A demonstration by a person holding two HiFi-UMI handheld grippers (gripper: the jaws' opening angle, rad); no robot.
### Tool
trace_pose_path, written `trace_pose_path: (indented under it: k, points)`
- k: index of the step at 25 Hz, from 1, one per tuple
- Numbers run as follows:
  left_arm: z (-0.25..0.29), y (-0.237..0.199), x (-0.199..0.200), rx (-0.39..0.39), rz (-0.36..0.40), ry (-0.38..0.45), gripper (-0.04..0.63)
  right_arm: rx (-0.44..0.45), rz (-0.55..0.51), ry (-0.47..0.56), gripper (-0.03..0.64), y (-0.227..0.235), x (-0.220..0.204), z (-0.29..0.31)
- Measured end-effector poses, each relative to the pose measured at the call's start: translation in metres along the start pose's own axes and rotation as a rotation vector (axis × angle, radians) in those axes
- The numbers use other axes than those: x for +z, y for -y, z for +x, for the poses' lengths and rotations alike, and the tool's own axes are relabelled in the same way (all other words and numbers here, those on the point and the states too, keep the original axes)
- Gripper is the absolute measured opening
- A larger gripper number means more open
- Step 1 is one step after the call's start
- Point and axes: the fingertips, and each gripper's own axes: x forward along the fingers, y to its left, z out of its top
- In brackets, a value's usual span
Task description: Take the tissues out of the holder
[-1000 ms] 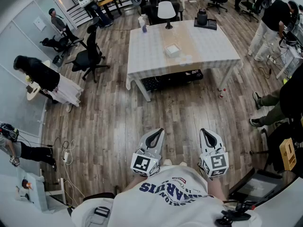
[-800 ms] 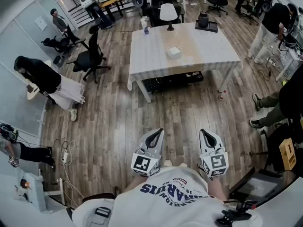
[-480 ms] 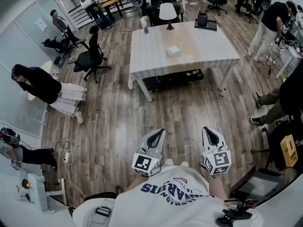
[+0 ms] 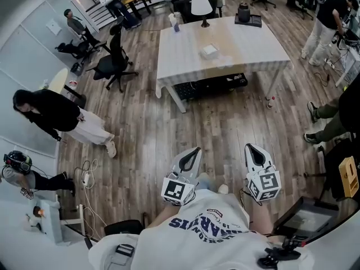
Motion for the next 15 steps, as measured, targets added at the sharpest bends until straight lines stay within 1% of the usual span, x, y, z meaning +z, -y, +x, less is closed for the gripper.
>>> trace_pose_path:
  k: [2,6,9,15]
  points:
    - [0.002,0.005,-0.001,-0.005,0.030,-0.009,0.005,0.002,0.007,0.003,0.009,0.003,-0.002,-0.001]
    - [0.012,0.007,-0.006,-0.001,0.028,-0.009,0.005,0.006,-0.002,0.009,0.009,0.010,-0.004,-0.003]
    - [0.018,0.011,-0.007,-0.003,0.051,-0.012,0.005,0.000,-0.005,-0.004,0.009,0.017,-0.008,-0.004]
    - [0.031,-0.005,-0.009,0.009,0.041,0.000,0.005,-0.007,-0.017,-0.011,0.009,0.018,-0.004,0.008]
